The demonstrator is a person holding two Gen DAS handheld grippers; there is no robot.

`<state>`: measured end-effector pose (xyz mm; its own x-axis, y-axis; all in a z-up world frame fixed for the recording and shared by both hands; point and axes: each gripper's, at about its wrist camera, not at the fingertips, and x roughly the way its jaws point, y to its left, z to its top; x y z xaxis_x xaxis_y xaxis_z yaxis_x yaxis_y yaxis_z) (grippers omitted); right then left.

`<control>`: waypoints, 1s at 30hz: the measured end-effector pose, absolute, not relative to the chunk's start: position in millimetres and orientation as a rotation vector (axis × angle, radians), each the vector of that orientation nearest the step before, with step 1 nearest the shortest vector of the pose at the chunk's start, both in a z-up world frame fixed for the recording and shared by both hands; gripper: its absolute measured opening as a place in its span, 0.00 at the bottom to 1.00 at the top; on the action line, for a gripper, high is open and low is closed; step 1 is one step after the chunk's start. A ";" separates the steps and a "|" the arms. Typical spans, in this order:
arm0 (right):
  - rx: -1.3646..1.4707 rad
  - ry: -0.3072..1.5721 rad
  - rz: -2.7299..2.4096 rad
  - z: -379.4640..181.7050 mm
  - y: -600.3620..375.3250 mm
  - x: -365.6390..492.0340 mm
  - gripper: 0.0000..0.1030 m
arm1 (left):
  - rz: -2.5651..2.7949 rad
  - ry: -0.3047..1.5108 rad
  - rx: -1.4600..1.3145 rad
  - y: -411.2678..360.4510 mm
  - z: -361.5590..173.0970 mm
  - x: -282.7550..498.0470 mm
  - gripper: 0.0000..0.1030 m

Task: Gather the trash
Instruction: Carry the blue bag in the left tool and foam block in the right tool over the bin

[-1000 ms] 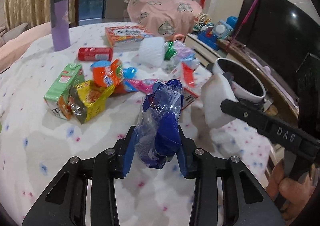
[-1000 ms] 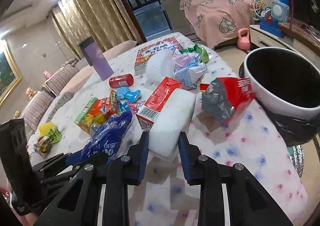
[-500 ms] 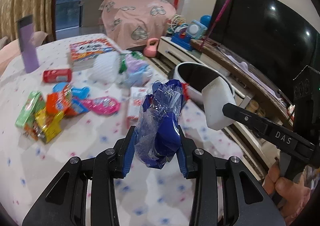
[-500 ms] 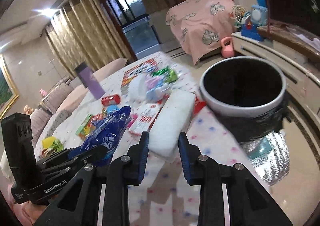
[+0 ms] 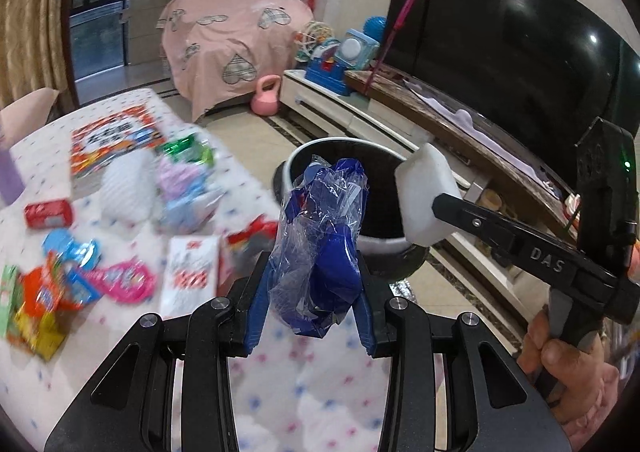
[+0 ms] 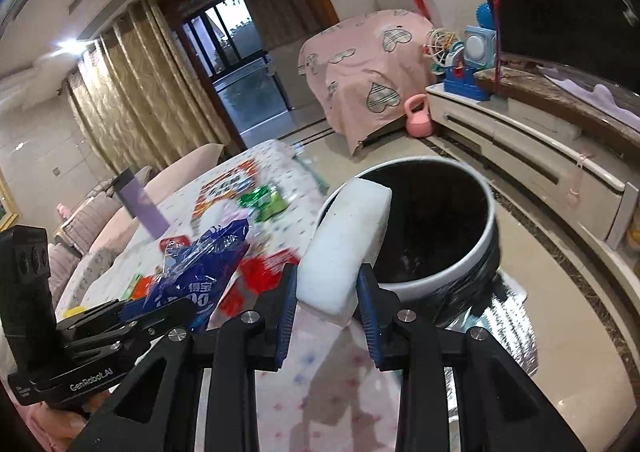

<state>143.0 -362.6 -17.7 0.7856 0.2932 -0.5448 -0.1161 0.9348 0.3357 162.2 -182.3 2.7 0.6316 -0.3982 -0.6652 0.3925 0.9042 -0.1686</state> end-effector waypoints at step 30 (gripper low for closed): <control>0.294 0.752 0.199 -39.2 -423.7 227.8 0.59 | -0.459 0.867 0.039 -244.8 -18.7 248.9 0.70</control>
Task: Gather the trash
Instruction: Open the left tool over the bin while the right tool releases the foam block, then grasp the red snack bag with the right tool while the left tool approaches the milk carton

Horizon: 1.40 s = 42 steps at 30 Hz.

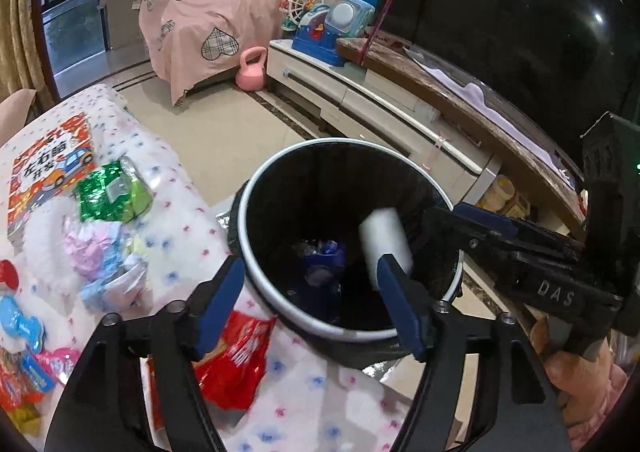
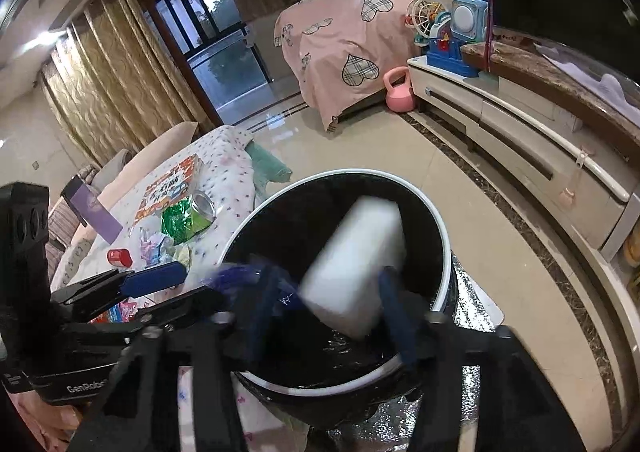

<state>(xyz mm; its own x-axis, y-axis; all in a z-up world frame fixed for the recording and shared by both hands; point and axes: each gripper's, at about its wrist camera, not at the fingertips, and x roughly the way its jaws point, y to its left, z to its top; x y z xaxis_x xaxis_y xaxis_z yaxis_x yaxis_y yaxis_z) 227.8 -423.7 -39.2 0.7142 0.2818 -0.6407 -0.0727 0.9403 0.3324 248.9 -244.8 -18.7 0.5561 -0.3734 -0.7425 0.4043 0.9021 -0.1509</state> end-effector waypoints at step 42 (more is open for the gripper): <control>0.289 0.715 0.291 -64.4 -294.2 145.4 0.92 | -0.258 0.885 -0.145 -80.7 -57.4 142.3 0.79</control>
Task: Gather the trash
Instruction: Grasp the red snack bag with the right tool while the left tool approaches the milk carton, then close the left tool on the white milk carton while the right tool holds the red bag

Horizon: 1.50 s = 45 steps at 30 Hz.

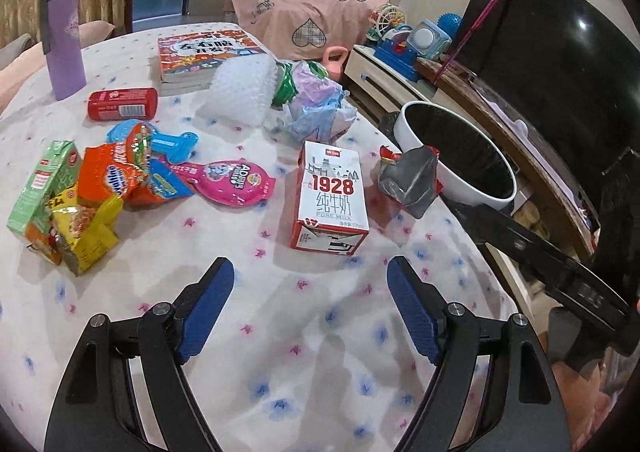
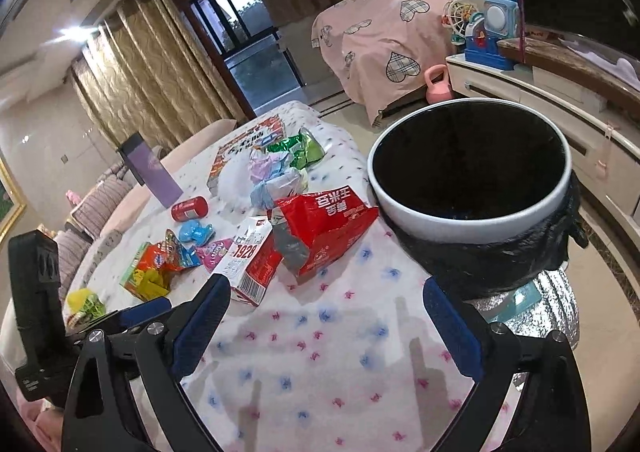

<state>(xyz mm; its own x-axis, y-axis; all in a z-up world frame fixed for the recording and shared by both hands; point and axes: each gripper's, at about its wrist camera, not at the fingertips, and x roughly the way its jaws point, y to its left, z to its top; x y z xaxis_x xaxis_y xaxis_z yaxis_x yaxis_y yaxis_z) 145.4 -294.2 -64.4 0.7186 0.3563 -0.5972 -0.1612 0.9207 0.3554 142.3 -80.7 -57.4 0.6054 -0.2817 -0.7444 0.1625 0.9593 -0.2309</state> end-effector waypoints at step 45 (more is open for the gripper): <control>0.329 0.648 0.195 -39.7 -364.1 150.7 0.00 | -0.444 0.817 -0.081 -161.6 -18.6 169.2 0.47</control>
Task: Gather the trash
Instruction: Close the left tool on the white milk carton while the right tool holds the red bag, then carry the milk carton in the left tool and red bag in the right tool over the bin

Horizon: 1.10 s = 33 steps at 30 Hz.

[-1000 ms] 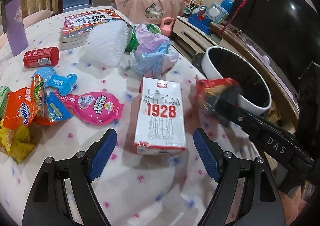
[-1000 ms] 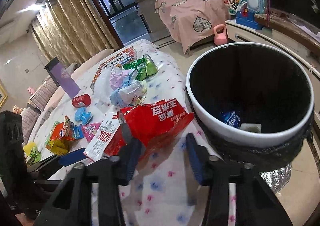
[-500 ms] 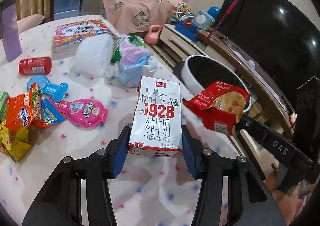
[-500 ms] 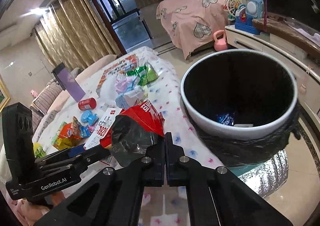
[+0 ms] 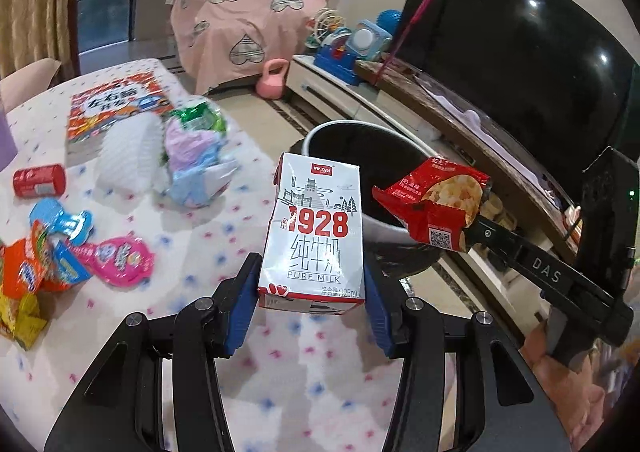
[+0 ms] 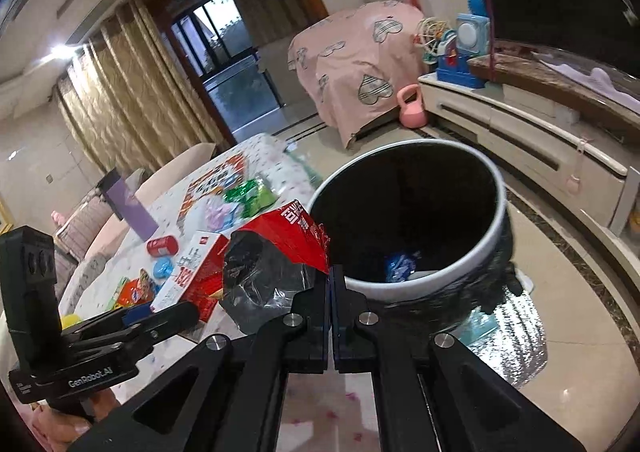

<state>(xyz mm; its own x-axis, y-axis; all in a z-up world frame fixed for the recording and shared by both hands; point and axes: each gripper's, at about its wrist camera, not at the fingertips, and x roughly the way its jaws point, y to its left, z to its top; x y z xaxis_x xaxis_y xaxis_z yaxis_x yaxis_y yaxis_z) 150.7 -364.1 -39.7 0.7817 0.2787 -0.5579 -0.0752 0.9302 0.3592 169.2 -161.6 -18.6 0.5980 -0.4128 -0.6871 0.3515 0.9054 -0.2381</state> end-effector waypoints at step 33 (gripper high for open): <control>0.294 0.709 0.087 -43.5 -428.2 207.8 0.01 | -0.503 0.886 0.034 -245.3 -24.6 243.2 0.47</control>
